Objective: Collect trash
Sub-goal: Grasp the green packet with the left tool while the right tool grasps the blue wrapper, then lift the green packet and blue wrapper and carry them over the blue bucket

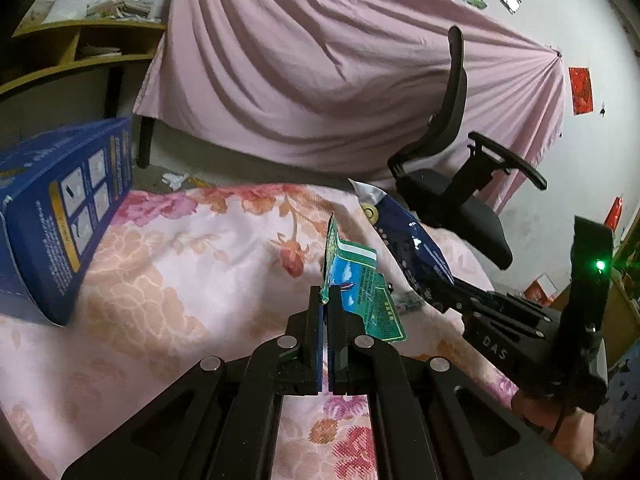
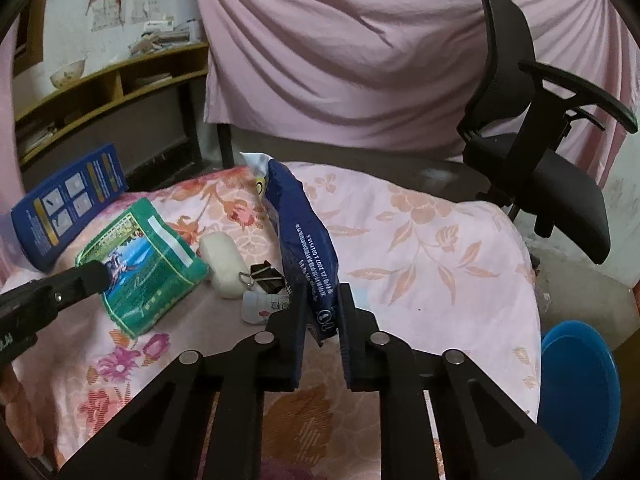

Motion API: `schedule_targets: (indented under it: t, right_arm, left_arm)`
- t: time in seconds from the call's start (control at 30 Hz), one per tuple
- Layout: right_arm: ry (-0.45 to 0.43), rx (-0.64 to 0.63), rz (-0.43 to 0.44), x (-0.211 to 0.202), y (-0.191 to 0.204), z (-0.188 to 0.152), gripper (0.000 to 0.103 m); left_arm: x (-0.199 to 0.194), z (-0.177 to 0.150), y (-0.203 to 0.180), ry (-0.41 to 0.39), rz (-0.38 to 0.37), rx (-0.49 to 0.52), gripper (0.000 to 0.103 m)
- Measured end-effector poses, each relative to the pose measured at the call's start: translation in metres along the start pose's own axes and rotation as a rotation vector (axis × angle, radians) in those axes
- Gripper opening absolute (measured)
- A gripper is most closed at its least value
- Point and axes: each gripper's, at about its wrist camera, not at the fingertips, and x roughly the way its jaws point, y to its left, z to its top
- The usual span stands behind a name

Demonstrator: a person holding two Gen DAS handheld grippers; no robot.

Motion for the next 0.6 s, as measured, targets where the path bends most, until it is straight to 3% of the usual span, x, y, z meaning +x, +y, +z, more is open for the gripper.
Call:
schedule_targets:
  t: [0.17, 0.33, 0.6]
  right_arm:
    - [-0.100, 0.007, -0.031, -0.020, 0.001, -0.004, 0.011]
    - [-0.267, 0.043, -0.059, -0.053, -0.002, -0.011, 0.011]
    - [-0.474, 0.099, -0.073, -0.109, -0.010, -0.023, 0.011]
  left_arm:
    - [-0.014, 0.000, -0.007, -0.087, 0.012, 0.028, 0.000]
    - [-0.032, -0.004, -0.018, -0.192, 0.022, 0.088, 0.000]
    - [-0.082, -0.014, -0.057, -0.419, 0.025, 0.202, 0.000]
